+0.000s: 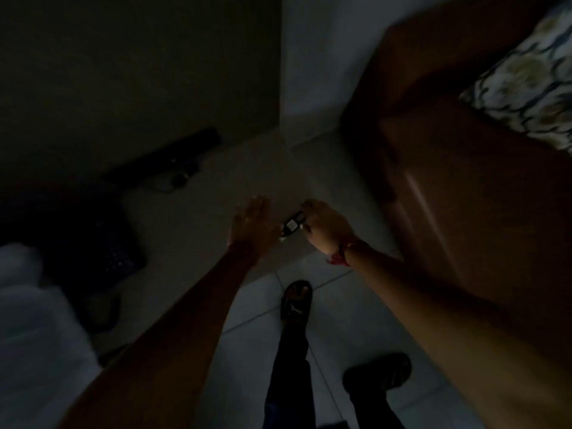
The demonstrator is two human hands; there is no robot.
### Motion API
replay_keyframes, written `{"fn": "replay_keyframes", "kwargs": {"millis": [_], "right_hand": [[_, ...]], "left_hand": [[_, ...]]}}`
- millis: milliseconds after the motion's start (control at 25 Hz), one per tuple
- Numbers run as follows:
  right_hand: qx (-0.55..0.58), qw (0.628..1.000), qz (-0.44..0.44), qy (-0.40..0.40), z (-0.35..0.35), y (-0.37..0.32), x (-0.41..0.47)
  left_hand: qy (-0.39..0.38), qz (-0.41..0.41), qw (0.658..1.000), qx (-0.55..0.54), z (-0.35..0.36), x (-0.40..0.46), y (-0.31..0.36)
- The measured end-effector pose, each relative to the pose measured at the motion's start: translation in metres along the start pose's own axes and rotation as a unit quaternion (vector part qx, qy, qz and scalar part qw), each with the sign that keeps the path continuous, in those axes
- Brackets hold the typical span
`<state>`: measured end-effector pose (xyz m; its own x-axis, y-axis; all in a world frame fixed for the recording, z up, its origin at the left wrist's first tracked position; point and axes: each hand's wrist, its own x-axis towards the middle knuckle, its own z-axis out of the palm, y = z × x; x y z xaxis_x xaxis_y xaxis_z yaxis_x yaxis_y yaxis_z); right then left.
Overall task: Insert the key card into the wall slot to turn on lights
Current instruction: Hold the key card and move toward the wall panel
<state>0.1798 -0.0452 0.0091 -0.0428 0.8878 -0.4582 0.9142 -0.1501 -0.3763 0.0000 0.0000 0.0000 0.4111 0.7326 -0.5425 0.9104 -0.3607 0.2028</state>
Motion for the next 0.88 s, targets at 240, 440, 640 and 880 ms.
{"fn": "replay_keyframes", "kwargs": {"millis": [240,440,640,880], "right_hand": [[-0.086,0.992,-0.092,-0.022,0.087,0.003,0.031],[-0.106,0.988,-0.109,-0.002,0.110,0.015,0.042],[-0.123,0.988,-0.095,-0.028,0.107,0.024,0.050],[0.003,0.996,-0.084,0.032,0.082,0.018,0.036]], "left_hand": [[-0.020,-0.039,0.999,-0.013,0.084,0.008,-0.027],[-0.005,-0.044,0.998,-0.042,0.110,0.012,-0.031],[0.008,-0.046,0.998,-0.034,0.115,0.012,-0.029],[0.018,-0.042,0.998,-0.048,0.092,0.013,-0.019]]}}
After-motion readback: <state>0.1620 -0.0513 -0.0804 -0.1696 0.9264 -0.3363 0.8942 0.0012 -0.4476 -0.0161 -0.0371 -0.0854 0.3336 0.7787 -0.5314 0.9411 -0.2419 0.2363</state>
